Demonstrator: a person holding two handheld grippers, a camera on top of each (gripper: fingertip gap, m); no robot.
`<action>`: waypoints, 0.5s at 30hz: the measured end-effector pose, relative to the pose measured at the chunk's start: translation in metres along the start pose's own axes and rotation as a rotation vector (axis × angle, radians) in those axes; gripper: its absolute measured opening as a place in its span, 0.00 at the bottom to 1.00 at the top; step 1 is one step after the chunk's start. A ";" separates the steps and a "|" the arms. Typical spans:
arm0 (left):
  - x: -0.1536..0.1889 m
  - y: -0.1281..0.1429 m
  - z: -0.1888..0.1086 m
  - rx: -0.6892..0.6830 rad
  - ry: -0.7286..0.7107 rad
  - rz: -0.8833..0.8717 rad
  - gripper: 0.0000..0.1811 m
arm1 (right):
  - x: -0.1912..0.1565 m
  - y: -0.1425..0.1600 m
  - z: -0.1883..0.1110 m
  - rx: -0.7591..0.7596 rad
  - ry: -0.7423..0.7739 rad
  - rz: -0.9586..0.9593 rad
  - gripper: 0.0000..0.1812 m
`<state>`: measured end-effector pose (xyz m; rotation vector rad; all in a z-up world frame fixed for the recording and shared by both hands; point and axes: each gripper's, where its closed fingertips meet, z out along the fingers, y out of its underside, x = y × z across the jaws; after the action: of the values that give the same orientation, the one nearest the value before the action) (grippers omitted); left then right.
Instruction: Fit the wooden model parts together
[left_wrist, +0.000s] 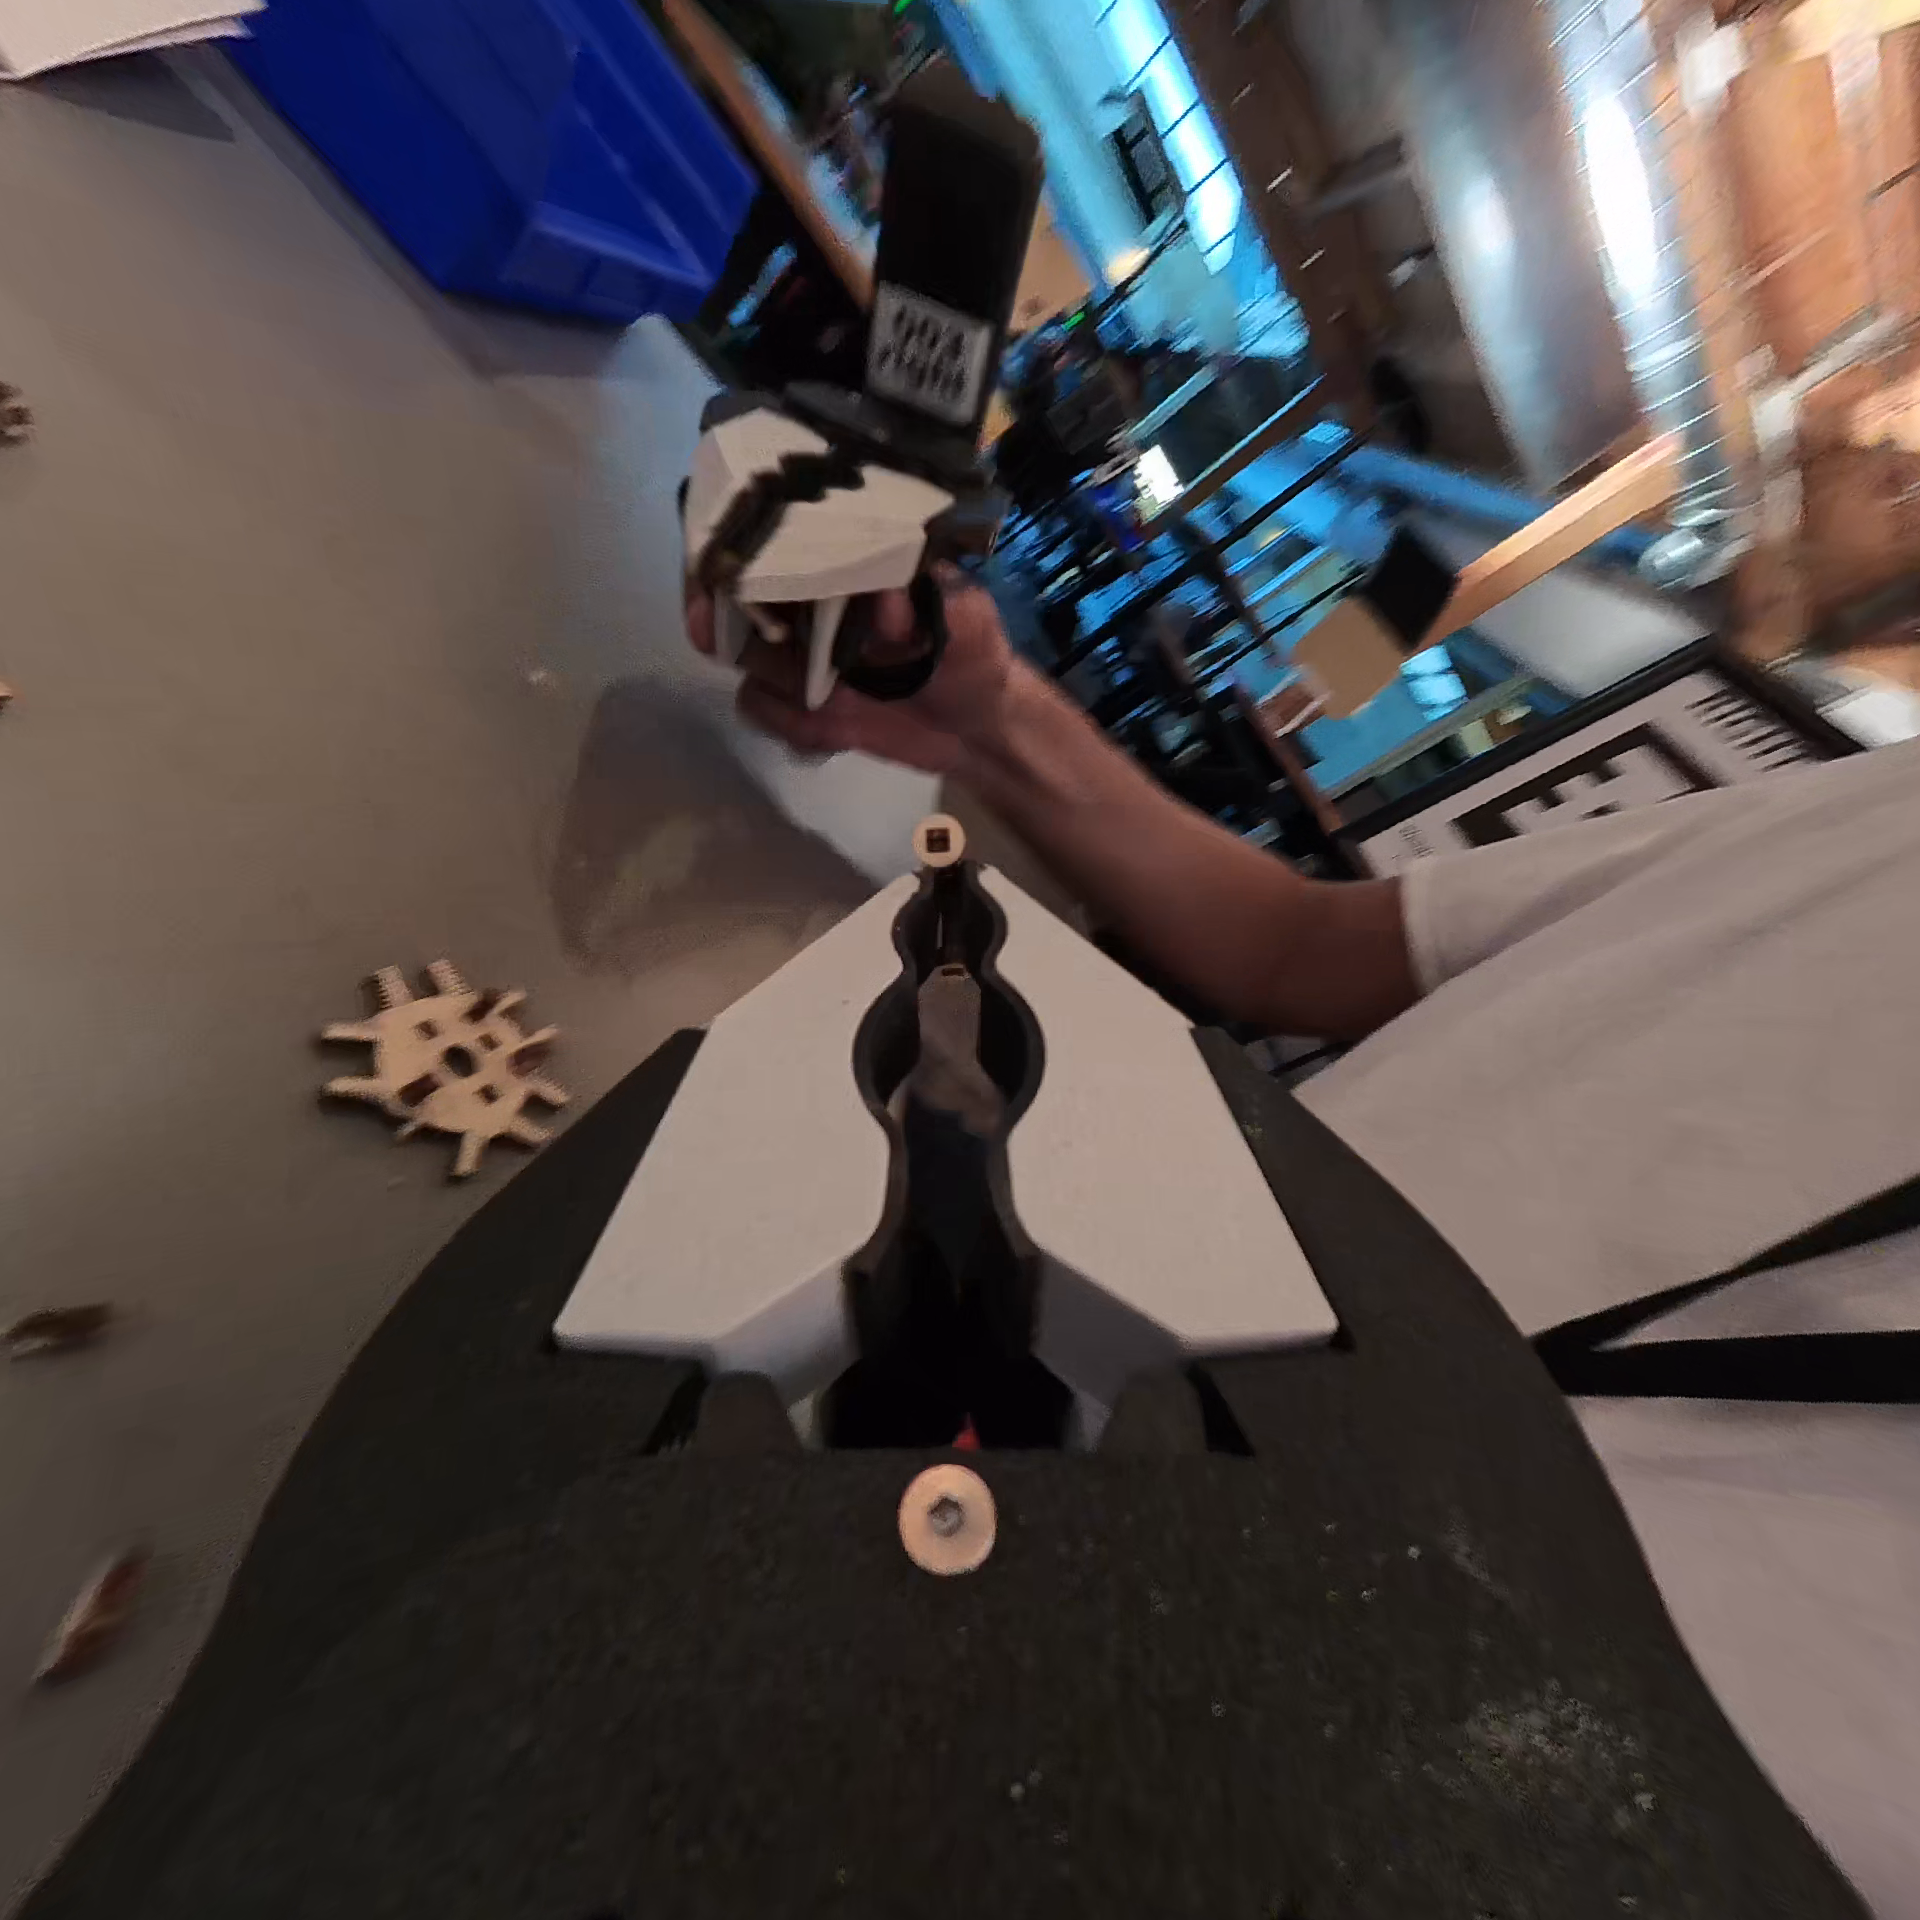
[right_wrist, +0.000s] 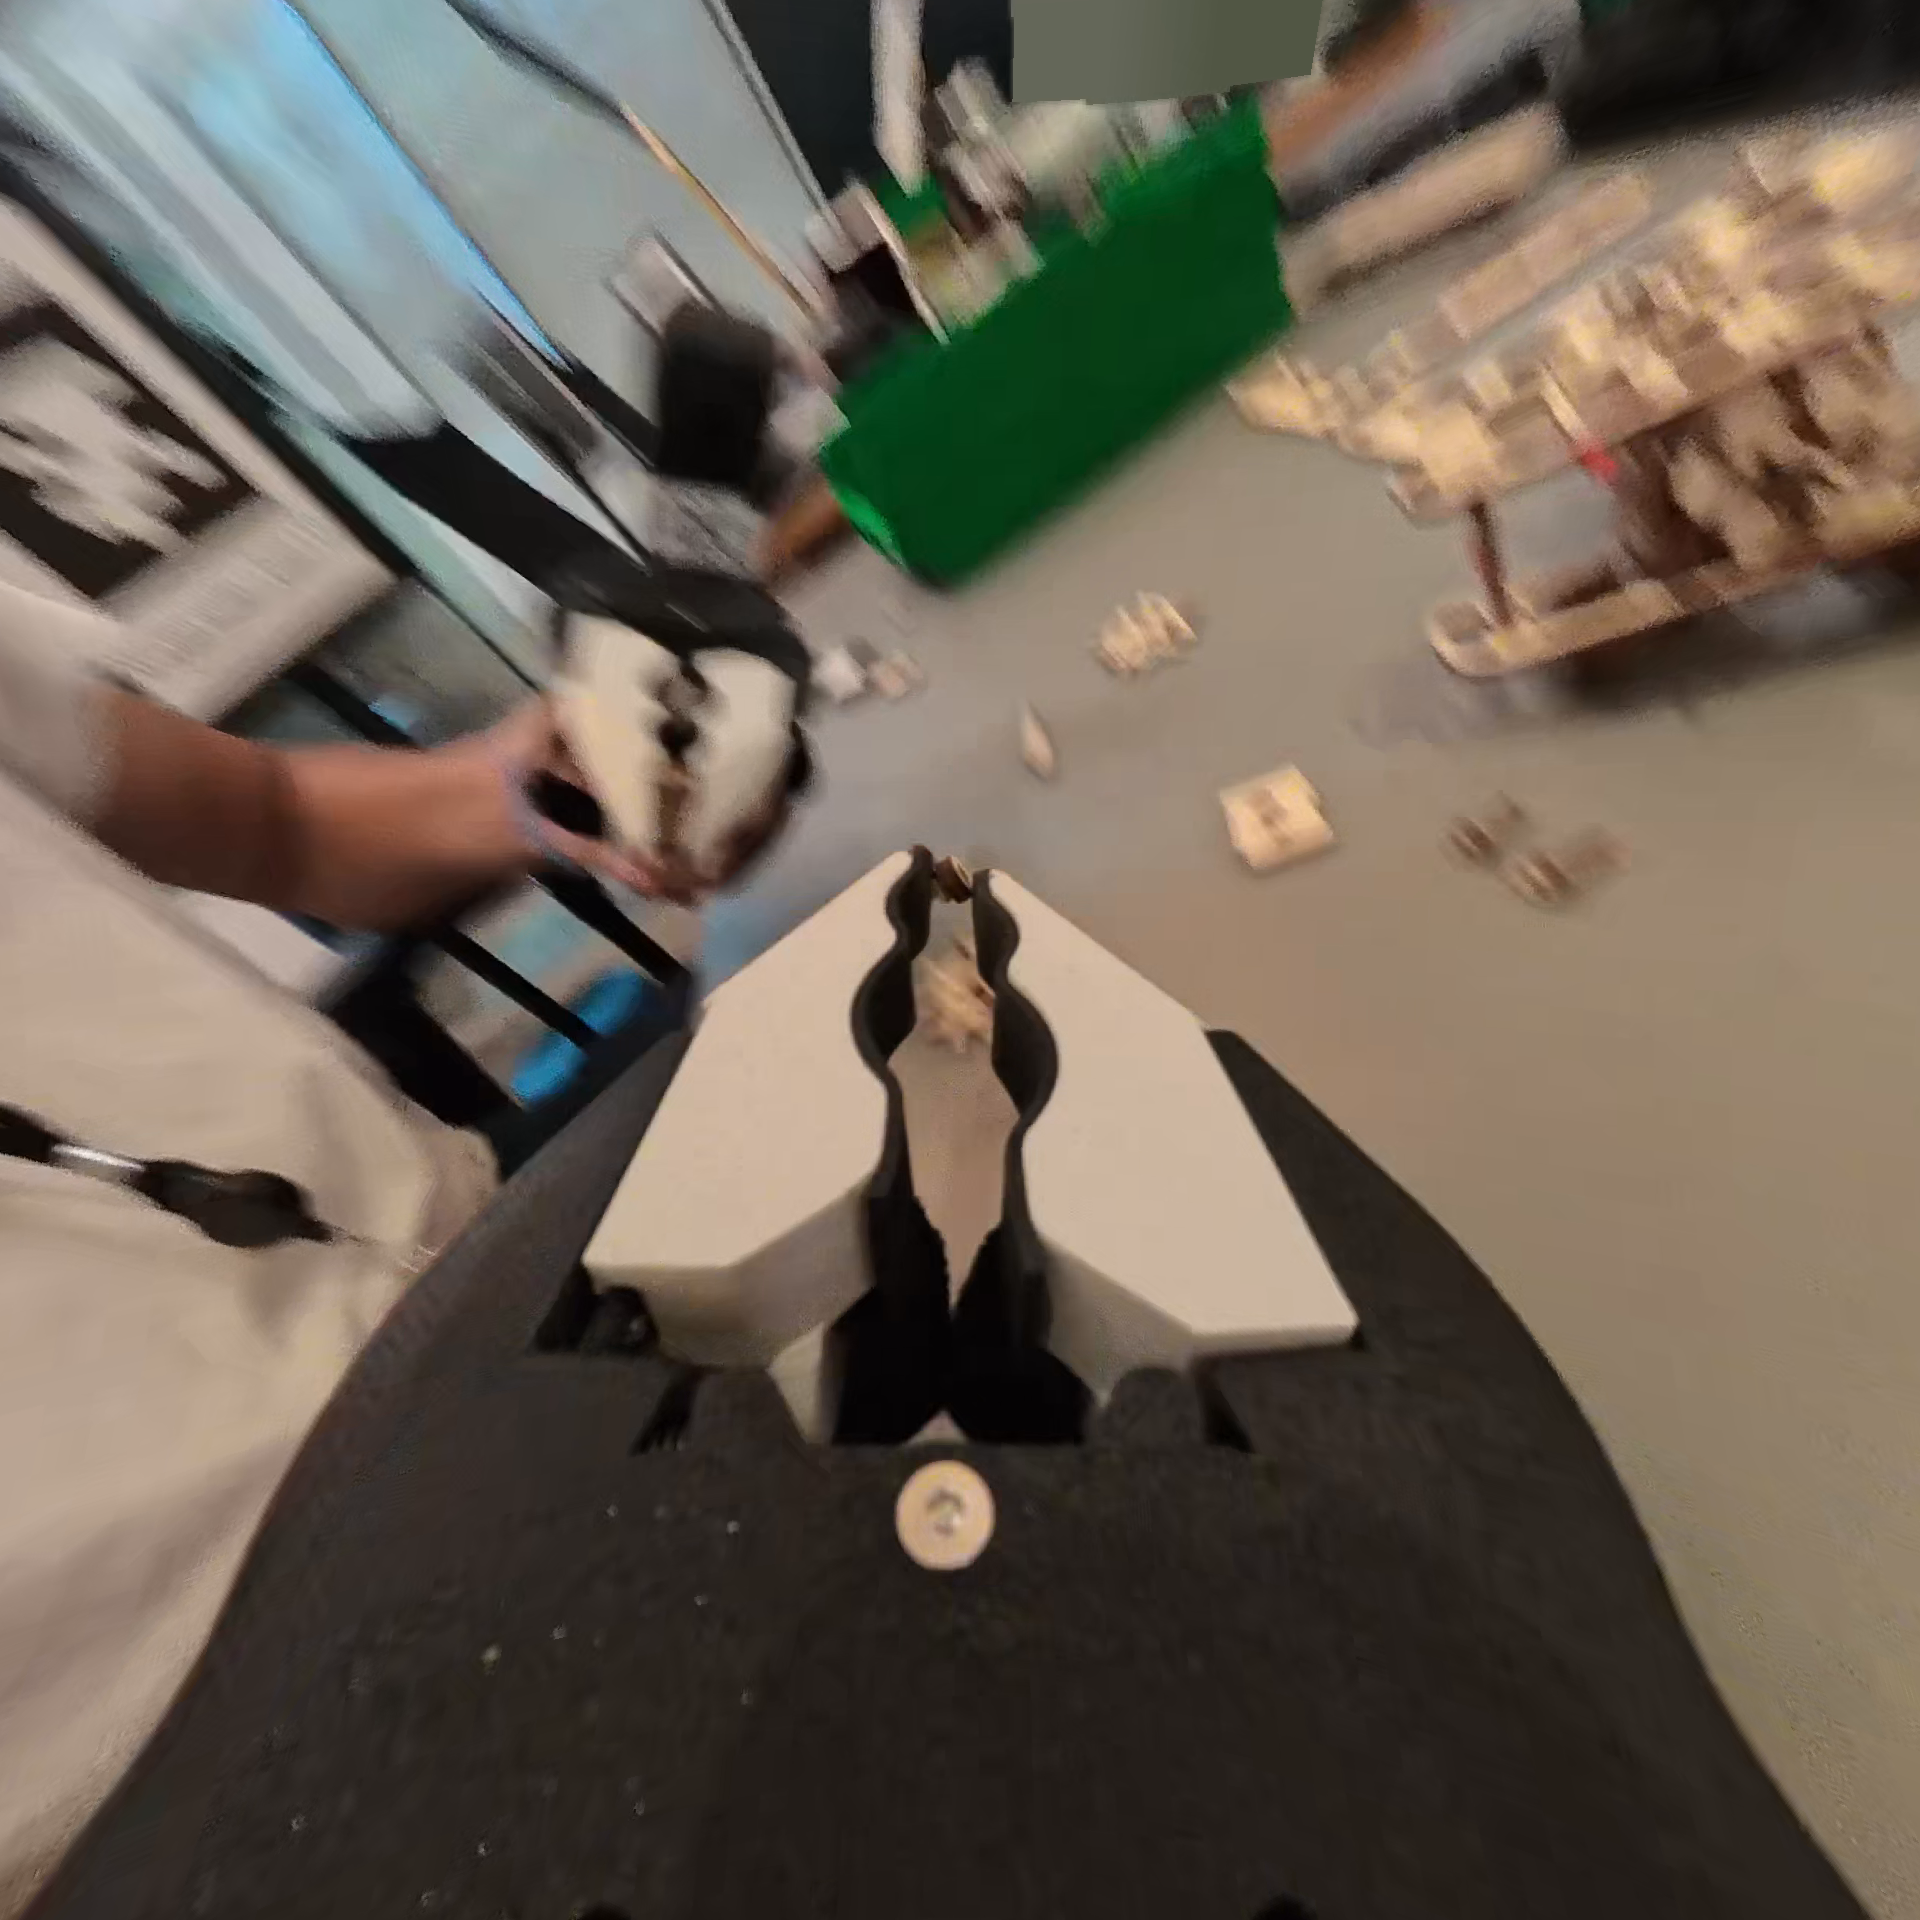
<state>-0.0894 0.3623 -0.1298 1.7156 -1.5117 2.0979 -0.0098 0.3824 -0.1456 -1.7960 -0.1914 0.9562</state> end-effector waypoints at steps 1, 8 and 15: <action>0.007 -0.004 0.000 0.028 0.055 -0.030 0.00 | -0.019 -0.014 0.003 0.101 -0.083 -0.008 0.04; 0.035 -0.017 -0.003 0.106 0.233 -0.121 0.00 | -0.081 -0.043 0.034 0.296 -0.278 0.020 0.03; 0.047 -0.027 -0.010 0.165 0.310 -0.169 0.00 | -0.088 -0.042 0.035 0.273 -0.151 -0.162 0.03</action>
<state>-0.0991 0.3593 -0.0757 1.4166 -1.0987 2.3182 -0.0798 0.3784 -0.0698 -1.4376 -0.2826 0.9522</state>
